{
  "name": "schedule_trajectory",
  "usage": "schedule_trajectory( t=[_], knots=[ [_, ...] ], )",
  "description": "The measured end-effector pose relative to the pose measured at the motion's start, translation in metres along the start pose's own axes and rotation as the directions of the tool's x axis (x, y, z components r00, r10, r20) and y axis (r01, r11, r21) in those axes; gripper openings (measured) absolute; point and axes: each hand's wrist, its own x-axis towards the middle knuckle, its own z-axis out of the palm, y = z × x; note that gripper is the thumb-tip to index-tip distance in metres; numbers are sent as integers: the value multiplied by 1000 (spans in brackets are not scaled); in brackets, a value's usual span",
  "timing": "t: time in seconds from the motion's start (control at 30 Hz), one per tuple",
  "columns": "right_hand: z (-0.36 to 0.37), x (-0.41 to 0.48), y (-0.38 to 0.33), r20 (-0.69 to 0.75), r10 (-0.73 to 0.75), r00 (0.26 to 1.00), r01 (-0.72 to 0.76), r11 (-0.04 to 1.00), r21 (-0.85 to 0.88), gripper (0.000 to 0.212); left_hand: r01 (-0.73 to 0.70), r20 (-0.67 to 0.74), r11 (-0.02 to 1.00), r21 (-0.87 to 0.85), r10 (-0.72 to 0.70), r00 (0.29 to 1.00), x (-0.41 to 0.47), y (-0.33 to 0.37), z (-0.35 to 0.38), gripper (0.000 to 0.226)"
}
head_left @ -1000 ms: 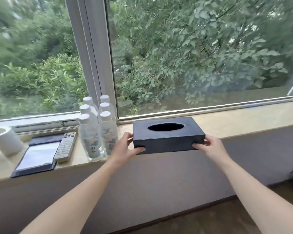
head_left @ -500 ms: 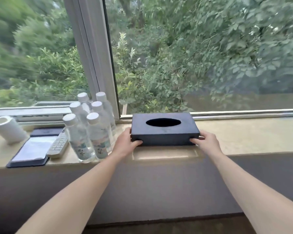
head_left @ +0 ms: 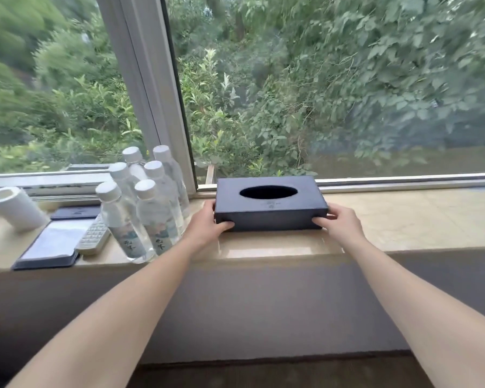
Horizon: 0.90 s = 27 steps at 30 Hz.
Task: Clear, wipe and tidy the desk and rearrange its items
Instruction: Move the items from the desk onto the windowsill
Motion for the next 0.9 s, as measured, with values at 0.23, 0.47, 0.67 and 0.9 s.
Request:
schedule_trajectory(
  t=[0.23, 0.47, 0.67, 0.9],
  knots=[
    [2, -15, 1, -7, 4, 1000, -4, 1000, -7, 37, -21, -4, 1000, -14, 21, 1000, -16, -2, 6, 75],
    [12, -49, 7, -36, 73, 997, -74, 997, -21, 42, -60, 6, 997, -55, 61, 998, -40, -10, 5, 84],
    [29, -79, -9, 16, 16, 1000, -14, 990, -142, 47, -147, 54, 989, 12, 147, 988, -61, -15, -9, 74],
    [74, -121, -39, 230, 27, 973, 31, 969, -246, 50, -216, 309, 976, 18, 201, 930, -107, -46, -61, 51]
  ],
)
